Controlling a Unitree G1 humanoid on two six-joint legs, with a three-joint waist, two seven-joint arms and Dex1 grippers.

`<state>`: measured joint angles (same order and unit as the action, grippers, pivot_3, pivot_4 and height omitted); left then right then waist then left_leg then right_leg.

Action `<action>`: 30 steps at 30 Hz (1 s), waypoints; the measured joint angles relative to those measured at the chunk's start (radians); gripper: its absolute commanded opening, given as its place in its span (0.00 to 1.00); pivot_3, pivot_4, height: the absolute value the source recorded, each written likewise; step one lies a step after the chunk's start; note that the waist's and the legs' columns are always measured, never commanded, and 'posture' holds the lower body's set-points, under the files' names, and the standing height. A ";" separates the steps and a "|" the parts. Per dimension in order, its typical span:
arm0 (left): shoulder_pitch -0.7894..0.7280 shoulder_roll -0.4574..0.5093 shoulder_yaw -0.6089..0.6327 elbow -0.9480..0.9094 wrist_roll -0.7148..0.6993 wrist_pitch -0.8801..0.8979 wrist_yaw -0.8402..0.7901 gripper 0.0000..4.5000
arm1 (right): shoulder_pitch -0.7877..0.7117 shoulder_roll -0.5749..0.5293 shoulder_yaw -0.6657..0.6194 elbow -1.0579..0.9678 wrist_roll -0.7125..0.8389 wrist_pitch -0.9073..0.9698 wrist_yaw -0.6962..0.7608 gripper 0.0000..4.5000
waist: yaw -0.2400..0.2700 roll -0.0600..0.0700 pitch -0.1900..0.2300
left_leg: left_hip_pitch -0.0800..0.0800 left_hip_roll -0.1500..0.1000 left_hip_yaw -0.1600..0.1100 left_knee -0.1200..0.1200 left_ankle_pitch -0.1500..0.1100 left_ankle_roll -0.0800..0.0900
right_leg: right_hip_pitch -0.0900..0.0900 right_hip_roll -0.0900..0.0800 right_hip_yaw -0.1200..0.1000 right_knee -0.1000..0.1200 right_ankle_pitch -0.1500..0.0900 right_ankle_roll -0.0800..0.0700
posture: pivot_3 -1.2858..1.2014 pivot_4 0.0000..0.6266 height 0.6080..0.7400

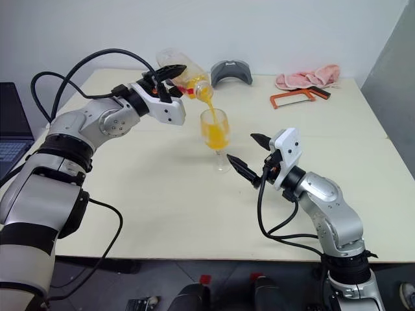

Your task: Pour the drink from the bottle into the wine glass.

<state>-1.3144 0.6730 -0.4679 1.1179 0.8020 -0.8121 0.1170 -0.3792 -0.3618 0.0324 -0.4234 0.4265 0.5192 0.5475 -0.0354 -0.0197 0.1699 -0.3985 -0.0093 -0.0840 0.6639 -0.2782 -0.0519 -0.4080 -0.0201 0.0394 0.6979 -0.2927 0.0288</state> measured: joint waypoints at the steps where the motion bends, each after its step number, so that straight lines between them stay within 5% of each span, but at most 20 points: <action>1: -0.002 0.000 0.000 0.000 0.000 0.000 0.001 0.37 | 0.000 0.000 0.000 0.000 0.000 0.000 0.000 1.00 | 0.000 0.000 0.000 | 0.000 0.000 0.000 0.000 0.000 0.000 | 0.000 0.000 0.000 0.000 0.000 0.000 | 0.52 0.24 1.00; 30: -0.026 0.013 -0.010 0.019 0.025 0.000 0.038 0.37 | 0.006 0.009 0.013 0.000 -0.001 0.000 0.001 1.00 | 0.000 0.000 0.000 | 0.000 0.000 0.000 0.000 0.000 0.000 | 0.000 0.000 0.000 0.000 0.000 0.000 | 0.52 0.24 1.00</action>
<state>-1.3406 0.6857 -0.4780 1.1366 0.8273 -0.8125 0.1550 -0.3734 -0.3530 0.0452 -0.4234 0.4256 0.5191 0.5481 -0.0356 -0.0197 0.1699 -0.3985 -0.0094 -0.0838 0.6641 -0.2782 -0.0520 -0.4080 -0.0201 0.0394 0.6982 -0.2927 0.0288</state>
